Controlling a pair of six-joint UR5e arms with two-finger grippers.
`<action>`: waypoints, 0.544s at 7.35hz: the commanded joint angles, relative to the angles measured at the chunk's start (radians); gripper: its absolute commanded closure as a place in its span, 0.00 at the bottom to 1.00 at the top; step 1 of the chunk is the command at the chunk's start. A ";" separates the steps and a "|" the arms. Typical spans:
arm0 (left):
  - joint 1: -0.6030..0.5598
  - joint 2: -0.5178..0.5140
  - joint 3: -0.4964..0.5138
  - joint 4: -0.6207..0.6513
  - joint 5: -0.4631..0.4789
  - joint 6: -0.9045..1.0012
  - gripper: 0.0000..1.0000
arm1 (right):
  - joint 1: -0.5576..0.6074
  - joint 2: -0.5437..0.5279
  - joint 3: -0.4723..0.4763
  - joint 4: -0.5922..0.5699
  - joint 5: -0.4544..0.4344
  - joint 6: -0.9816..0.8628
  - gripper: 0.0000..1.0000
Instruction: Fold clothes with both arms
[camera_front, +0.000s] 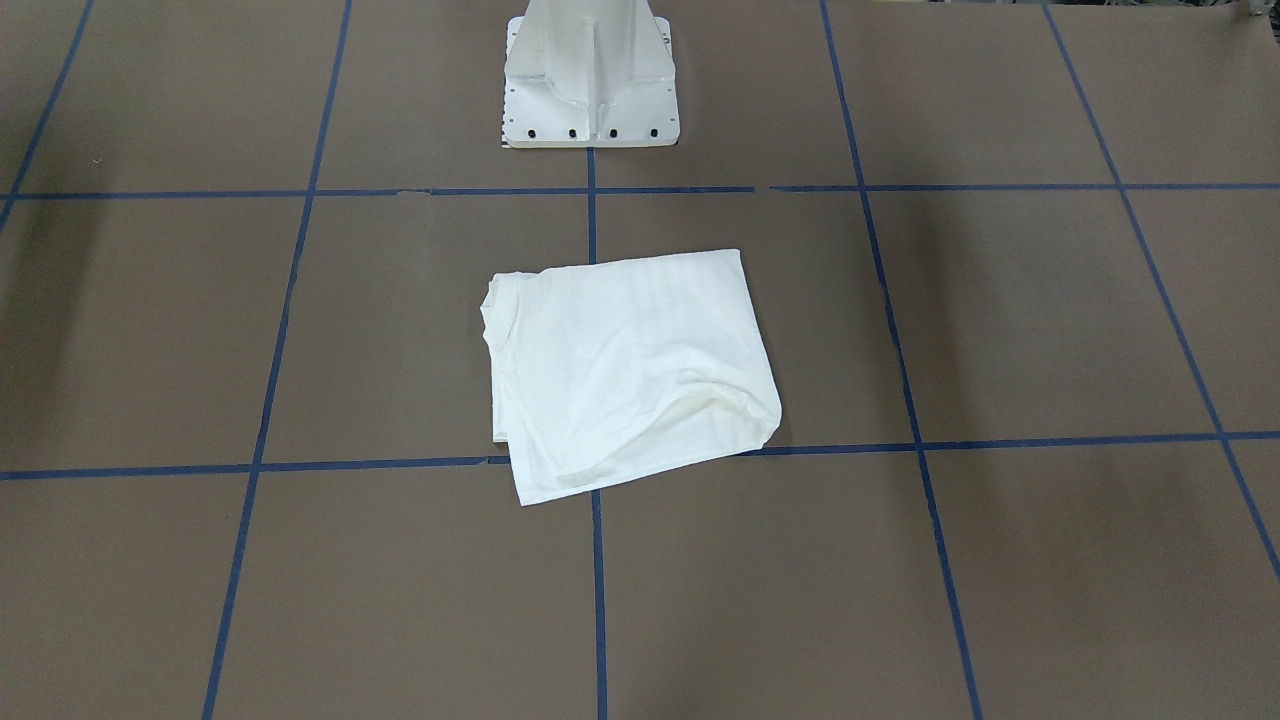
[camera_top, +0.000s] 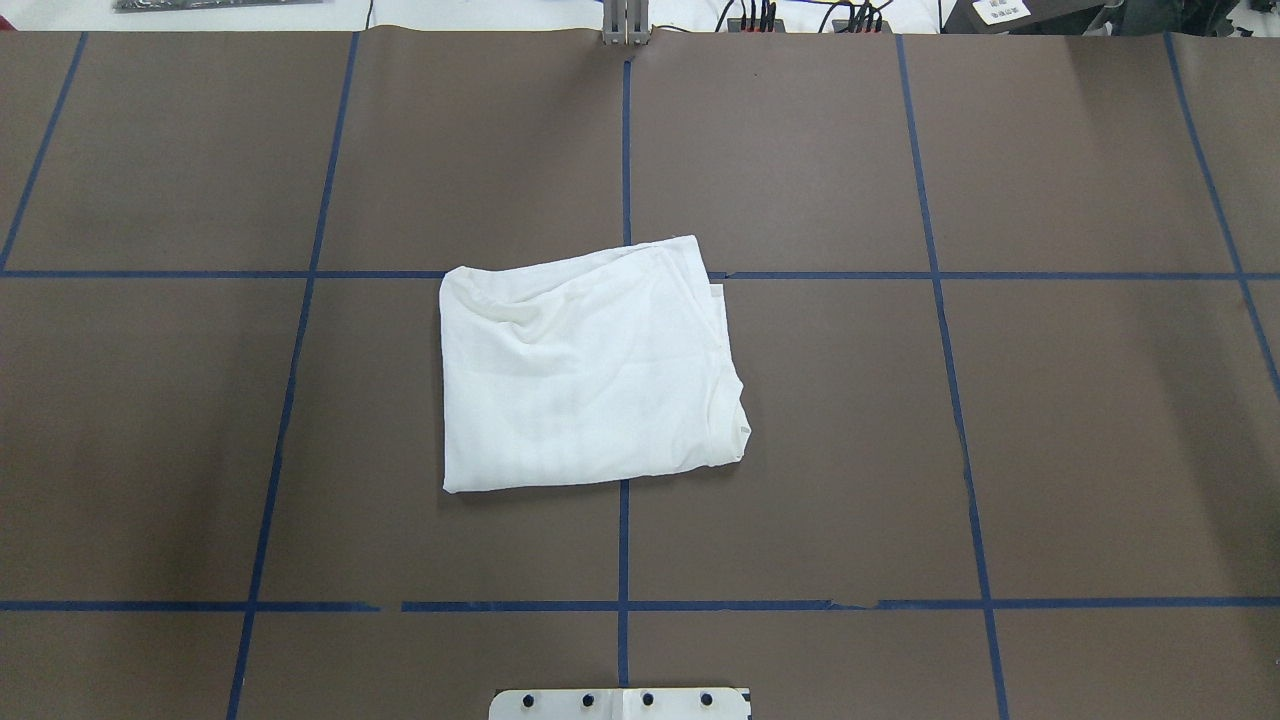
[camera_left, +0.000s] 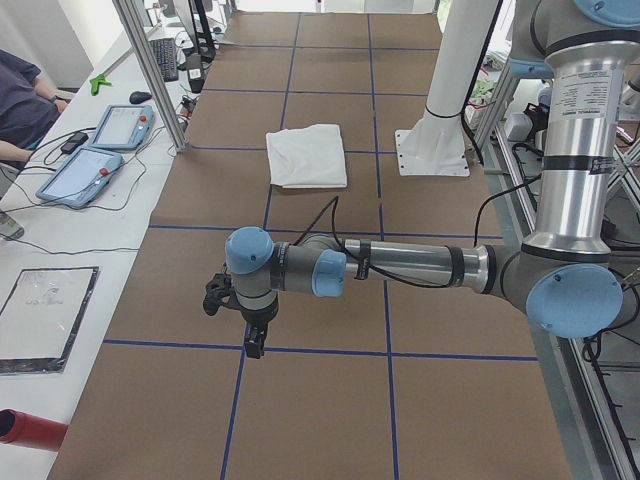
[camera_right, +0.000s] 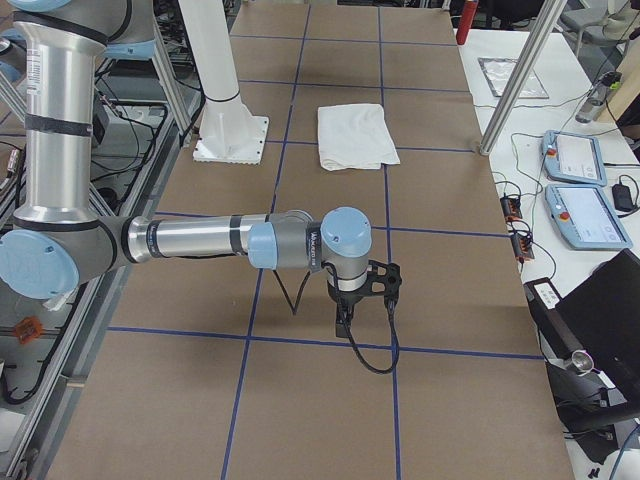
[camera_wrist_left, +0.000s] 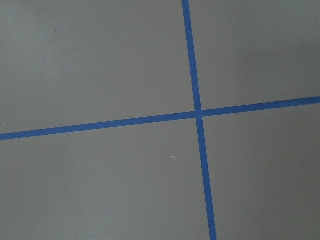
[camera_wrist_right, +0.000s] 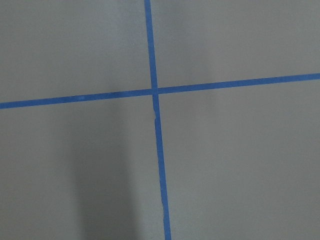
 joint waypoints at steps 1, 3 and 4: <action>0.000 -0.001 0.000 0.001 0.000 0.002 0.00 | -0.013 -0.004 -0.021 -0.005 0.001 0.000 0.00; 0.000 -0.001 -0.003 0.001 0.000 0.004 0.00 | -0.045 -0.005 -0.018 -0.043 -0.001 -0.005 0.00; 0.000 -0.001 -0.004 0.001 0.000 0.004 0.00 | -0.055 -0.010 -0.019 -0.045 -0.002 -0.049 0.00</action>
